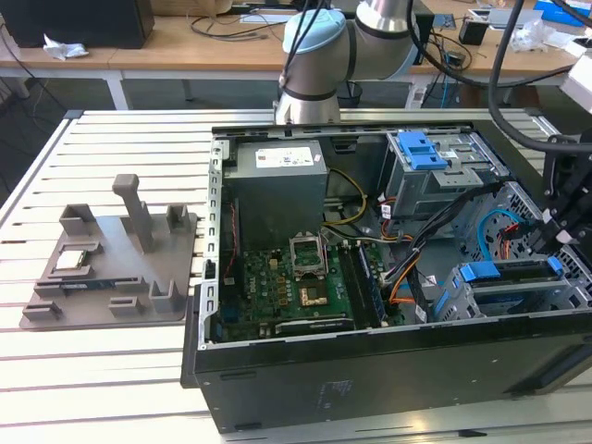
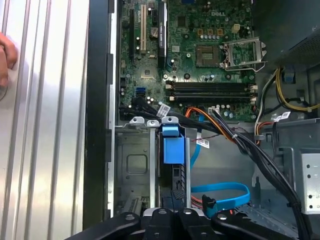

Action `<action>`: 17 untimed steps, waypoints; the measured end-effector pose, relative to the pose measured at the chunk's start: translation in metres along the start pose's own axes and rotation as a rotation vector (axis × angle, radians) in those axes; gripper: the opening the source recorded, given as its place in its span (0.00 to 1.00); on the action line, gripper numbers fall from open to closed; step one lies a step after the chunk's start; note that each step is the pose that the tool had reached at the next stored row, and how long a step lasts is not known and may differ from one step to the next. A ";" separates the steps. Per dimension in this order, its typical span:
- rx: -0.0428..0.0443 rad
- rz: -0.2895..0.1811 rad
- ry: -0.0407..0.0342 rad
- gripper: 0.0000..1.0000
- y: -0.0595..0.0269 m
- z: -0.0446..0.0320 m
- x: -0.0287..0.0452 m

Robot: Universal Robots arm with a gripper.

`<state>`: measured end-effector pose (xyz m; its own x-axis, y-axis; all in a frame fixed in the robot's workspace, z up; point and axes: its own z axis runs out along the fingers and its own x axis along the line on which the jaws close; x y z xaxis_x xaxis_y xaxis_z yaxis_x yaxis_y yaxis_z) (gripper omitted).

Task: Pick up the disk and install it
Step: 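Insert the disk into the insertion slot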

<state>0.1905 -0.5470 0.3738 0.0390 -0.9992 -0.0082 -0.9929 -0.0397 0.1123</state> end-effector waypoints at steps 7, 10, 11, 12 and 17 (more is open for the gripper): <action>0.0000 0.000 -0.0001 0.11 -0.0022 0.0209 0.0009; 0.0001 0.000 0.0000 0.11 -0.0008 0.0309 0.0009; 0.0000 0.000 0.0001 0.11 -0.0001 0.0329 0.0009; 0.0000 0.000 0.0000 0.11 0.0006 0.0348 0.0008; 0.0004 0.000 0.0023 0.11 0.0122 0.0486 0.0004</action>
<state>0.1729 -0.5478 0.3269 0.0393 -0.9992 -0.0059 -0.9929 -0.0397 0.1120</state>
